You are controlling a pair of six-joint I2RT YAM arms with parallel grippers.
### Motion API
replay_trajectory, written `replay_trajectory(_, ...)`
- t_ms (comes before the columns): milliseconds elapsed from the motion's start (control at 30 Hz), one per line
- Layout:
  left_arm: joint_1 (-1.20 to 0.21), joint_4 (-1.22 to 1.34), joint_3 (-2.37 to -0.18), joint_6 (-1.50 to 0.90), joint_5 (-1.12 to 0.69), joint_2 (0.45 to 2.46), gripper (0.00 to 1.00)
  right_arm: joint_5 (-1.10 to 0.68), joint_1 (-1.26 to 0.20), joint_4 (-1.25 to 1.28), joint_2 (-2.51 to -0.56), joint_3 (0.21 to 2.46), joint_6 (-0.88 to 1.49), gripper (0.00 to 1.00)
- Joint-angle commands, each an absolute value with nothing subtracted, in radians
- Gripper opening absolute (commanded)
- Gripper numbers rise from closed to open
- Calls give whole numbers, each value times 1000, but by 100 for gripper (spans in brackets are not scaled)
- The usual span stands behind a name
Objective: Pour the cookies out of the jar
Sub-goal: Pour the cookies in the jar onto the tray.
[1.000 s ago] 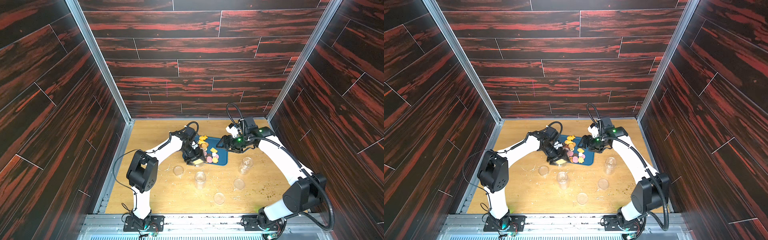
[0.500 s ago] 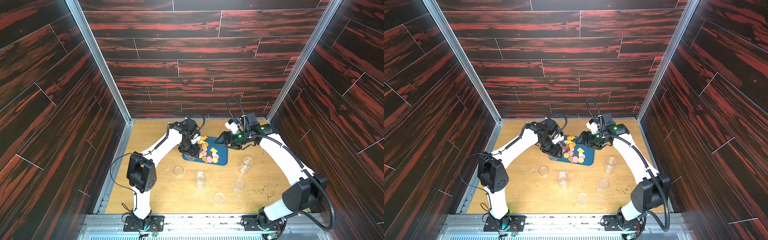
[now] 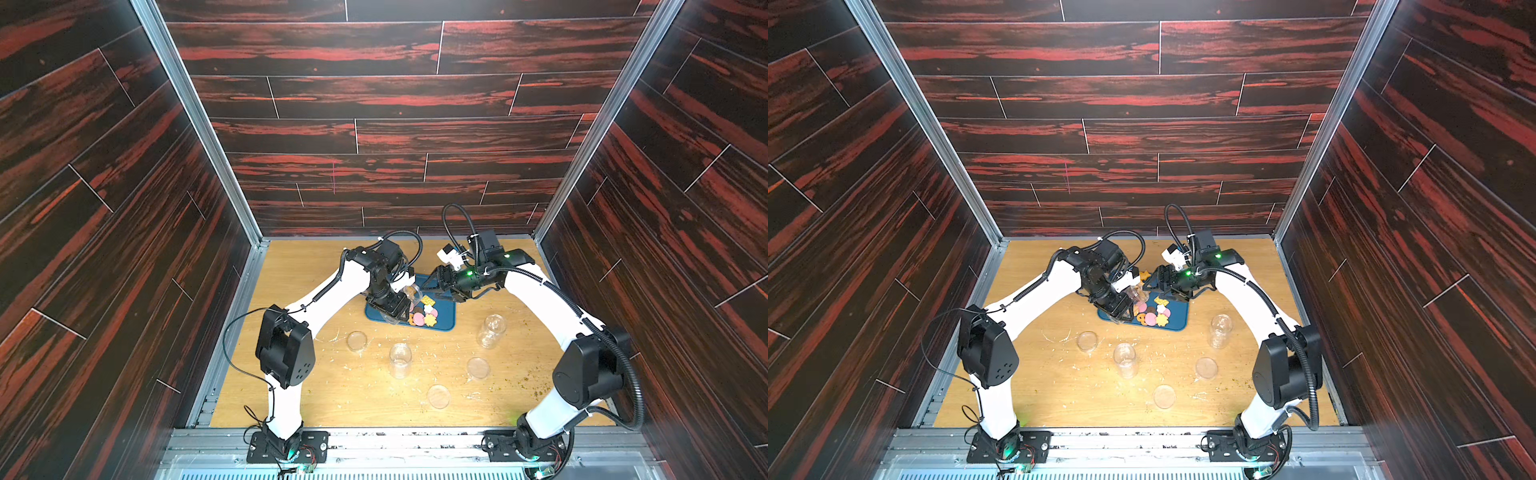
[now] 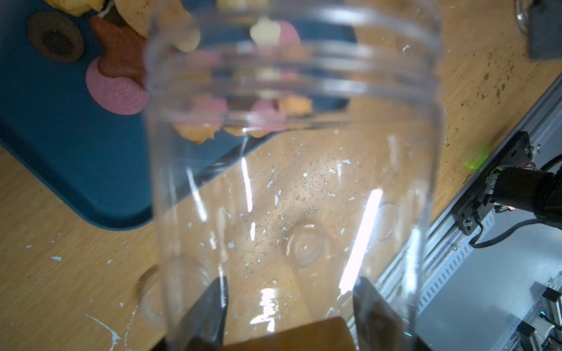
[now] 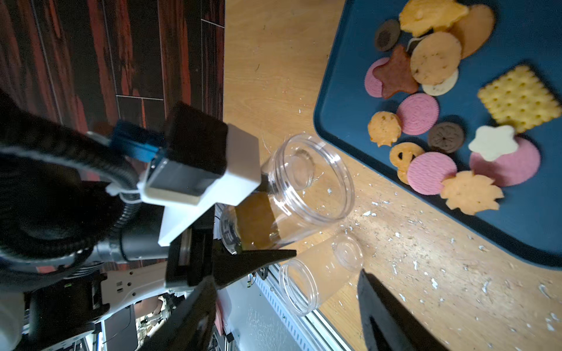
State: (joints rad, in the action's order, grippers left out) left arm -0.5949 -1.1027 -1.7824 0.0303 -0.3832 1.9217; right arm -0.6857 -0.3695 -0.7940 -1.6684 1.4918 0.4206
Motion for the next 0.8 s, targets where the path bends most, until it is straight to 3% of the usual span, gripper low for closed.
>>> replay_trajectory(0,-595,-1105,-1789,55,-426,1862,61,-737,-377,-772,-1699,1465,425,73)
replay_trajectory(200,-594,-1085,-1792,28,-437,1864,61,-714,-376,-745,-1689,1438,440,71)
replay_trajectory(333,-595,-1061,-1791,-12,-456,1862,61,-755,-378,-727,-1703,1428,507,80)
replay_trajectory(767,-604,-992,-1791,-82,-529,1873,61,-799,-391,-422,-1709,1298,826,81)
